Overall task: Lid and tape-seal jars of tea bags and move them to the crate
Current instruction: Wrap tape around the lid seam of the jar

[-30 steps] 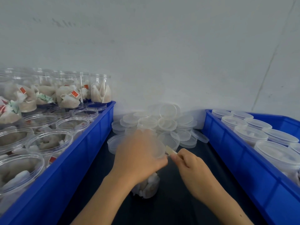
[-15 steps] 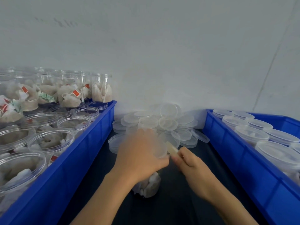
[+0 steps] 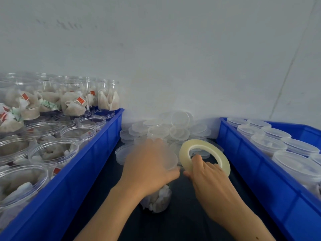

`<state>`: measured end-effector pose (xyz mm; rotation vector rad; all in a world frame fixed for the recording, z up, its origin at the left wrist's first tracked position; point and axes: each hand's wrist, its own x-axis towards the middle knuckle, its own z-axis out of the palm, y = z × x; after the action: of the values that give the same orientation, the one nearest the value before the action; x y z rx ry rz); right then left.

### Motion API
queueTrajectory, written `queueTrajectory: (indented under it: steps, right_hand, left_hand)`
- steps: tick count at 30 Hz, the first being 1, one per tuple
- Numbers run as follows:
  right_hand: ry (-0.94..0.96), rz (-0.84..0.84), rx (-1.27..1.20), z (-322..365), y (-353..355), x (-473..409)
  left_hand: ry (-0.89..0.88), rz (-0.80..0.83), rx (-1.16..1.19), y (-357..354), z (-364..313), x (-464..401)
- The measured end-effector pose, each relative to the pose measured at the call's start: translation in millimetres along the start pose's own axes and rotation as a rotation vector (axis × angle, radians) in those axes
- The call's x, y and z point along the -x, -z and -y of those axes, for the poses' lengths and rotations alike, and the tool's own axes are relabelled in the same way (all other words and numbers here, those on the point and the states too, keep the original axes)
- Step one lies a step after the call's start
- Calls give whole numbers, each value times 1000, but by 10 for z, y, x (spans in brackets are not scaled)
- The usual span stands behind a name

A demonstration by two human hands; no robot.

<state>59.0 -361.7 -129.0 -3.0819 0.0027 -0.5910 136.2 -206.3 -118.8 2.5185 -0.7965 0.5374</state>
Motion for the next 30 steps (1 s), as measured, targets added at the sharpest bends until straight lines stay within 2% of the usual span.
queueTrajectory:
  steps: [14, 30]
  right_hand:
    - [-89, -145, -194, 58, -21, -3]
    - [-248, -212, -177, 187, -125, -178]
  left_hand:
    - [-13, -5, 12, -8, -1, 4]
    - [-7, -45, 15, -35, -31, 24]
